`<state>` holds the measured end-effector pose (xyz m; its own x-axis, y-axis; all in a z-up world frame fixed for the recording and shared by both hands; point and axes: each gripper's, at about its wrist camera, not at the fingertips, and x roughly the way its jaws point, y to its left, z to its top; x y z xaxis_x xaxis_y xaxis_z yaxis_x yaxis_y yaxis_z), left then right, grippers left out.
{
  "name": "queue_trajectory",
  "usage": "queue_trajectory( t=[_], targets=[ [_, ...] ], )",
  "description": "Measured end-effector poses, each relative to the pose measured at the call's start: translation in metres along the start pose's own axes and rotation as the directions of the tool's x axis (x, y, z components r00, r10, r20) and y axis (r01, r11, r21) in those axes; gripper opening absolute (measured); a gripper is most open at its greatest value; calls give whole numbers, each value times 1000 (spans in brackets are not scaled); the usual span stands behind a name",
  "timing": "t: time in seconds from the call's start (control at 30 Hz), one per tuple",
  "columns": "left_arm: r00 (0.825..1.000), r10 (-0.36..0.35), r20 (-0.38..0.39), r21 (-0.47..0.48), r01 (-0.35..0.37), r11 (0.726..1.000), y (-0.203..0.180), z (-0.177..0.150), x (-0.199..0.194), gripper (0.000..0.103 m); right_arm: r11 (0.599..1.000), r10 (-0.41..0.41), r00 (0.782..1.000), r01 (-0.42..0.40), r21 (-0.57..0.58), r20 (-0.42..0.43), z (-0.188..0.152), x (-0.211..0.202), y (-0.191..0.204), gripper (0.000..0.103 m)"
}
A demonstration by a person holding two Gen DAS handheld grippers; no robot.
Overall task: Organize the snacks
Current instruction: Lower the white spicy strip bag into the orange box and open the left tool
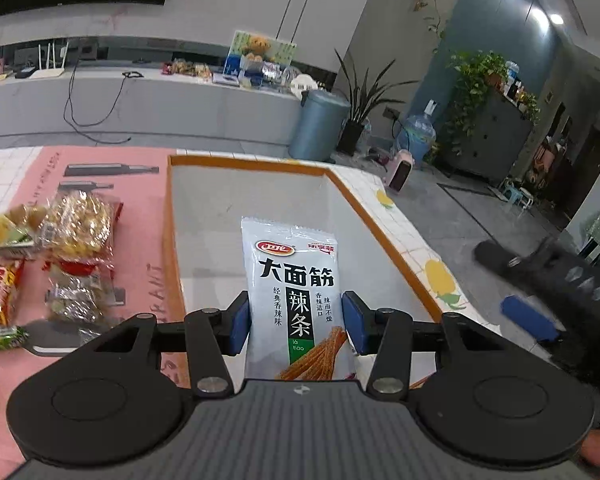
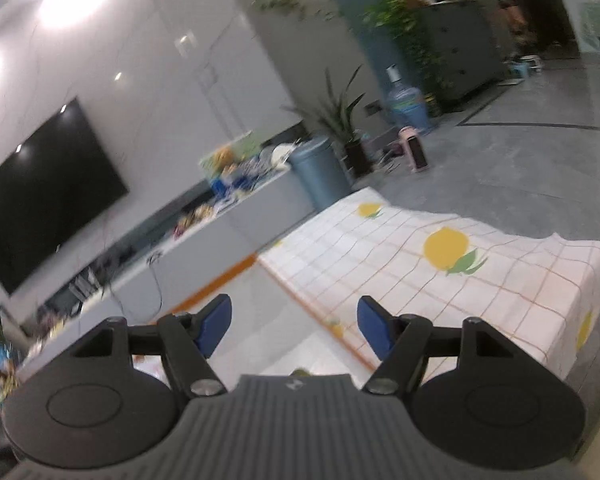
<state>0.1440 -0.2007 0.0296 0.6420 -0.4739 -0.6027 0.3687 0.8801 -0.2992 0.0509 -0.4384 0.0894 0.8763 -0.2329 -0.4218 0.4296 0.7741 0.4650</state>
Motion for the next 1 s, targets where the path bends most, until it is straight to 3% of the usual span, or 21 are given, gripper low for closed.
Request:
queue_trajectory(
  t=[0.6,0.73,1.0],
  targets=[
    [999,39,-17,2,-39,999,-2,-9,16,56,999,21,999,-21,-28,-27,-3,3,4,69],
    [999,32,-3,2,-32,999,-1,-9,14,87,999,21,999,-21,-29,-29,-3,4,4,69],
    [999,41,22,1,-42,999,-6,-8,2,90,999,15,1000,-16,-36,-27,-2,5,5,69]
  ],
)
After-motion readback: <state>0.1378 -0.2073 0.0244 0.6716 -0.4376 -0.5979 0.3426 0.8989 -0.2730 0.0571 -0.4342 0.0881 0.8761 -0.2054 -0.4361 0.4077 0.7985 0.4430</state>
